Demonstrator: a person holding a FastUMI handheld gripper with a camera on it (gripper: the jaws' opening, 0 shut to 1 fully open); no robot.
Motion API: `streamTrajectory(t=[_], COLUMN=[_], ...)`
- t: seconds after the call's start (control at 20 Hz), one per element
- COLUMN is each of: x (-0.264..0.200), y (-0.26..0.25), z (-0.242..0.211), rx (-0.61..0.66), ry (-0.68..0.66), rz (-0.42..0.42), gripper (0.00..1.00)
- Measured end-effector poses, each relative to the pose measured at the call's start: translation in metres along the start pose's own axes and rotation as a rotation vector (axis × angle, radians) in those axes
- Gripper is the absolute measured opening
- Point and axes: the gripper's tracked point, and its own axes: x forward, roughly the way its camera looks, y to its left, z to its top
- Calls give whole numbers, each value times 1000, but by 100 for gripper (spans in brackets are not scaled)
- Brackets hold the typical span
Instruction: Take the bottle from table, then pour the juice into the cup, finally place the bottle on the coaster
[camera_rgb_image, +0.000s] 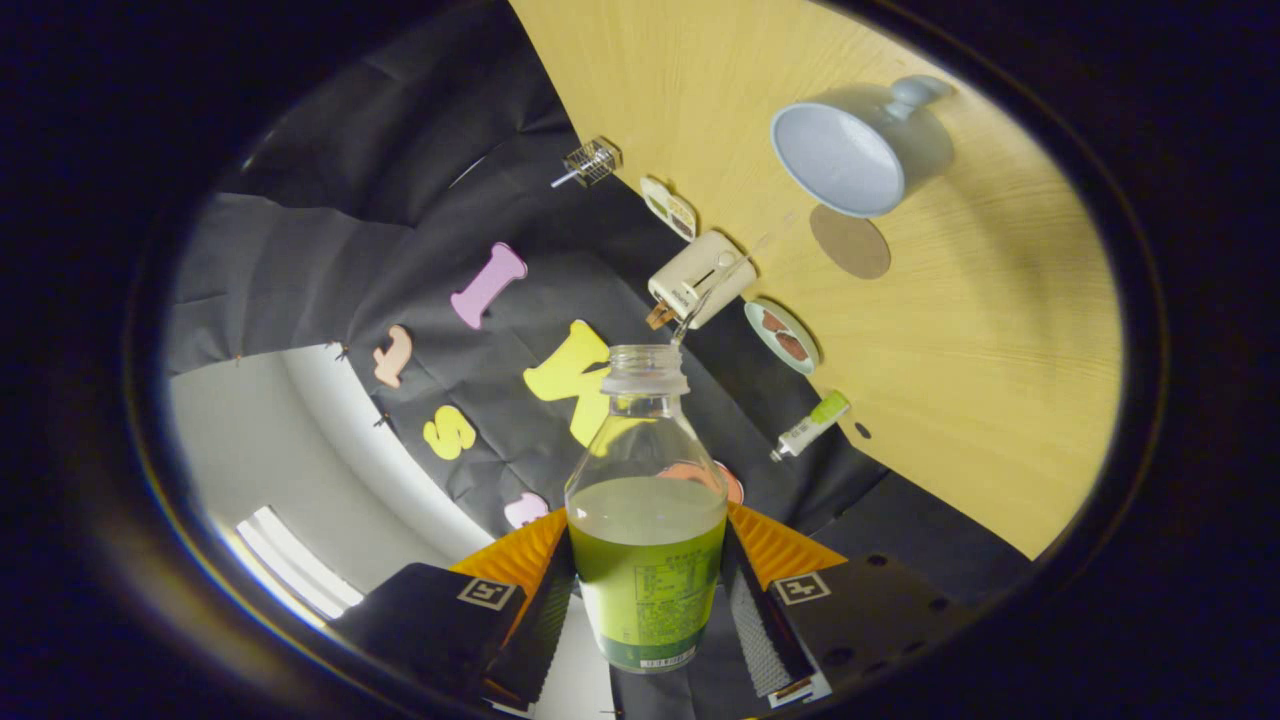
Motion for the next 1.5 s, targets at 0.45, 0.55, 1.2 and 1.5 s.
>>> streamTrajectory(t=[0.45,0.55,1.2,1.5], x=[1,-2,-4,-1], y=[21,30,44,11], z=[-13,-12,-10,-6], rx=[76,85,115,0], ry=[29,25,19,33], rz=[50,67,80,-25], gripper=[78,78,78,78])
